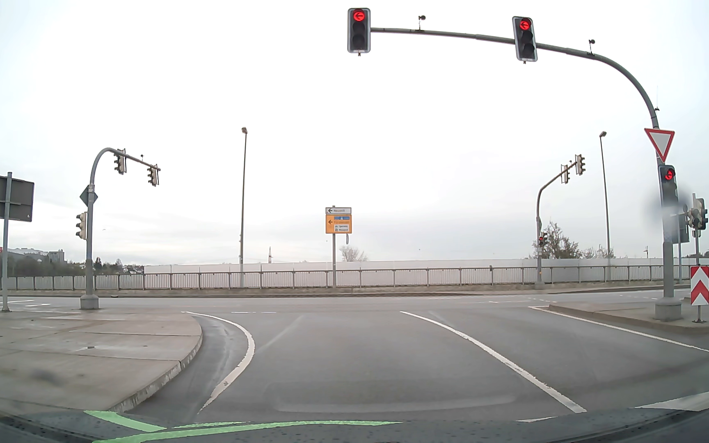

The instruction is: Follow the waypoints while adhering to traffic rules and regulations

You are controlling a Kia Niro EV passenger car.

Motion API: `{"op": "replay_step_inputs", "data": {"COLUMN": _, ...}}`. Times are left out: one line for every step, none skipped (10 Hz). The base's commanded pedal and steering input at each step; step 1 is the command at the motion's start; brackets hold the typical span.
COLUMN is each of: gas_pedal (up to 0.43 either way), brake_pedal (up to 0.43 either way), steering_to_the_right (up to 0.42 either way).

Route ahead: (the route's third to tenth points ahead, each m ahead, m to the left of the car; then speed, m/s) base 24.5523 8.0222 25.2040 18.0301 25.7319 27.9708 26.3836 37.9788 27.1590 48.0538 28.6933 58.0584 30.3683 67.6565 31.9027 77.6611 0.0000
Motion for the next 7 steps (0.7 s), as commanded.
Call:
{"op": "replay_step_inputs", "data": {"gas_pedal": 0.0, "brake_pedal": 0.36, "steering_to_the_right": -0.014}}
{"op": "replay_step_inputs", "data": {"gas_pedal": 0.0, "brake_pedal": 0.354, "steering_to_the_right": -0.014}}
{"op": "replay_step_inputs", "data": {"gas_pedal": 0.0, "brake_pedal": 0.354, "steering_to_the_right": -0.014}}
{"op": "replay_step_inputs", "data": {"gas_pedal": 0.0, "brake_pedal": 0.354, "steering_to_the_right": -0.014}}
{"op": "replay_step_inputs", "data": {"gas_pedal": 0.0, "brake_pedal": 0.36, "steering_to_the_right": -0.014}}
{"op": "replay_step_inputs", "data": {"gas_pedal": 0.0, "brake_pedal": 0.354, "steering_to_the_right": -0.014}}
{"op": "replay_step_inputs", "data": {"gas_pedal": 0.0, "brake_pedal": 0.354, "steering_to_the_right": -0.014}}
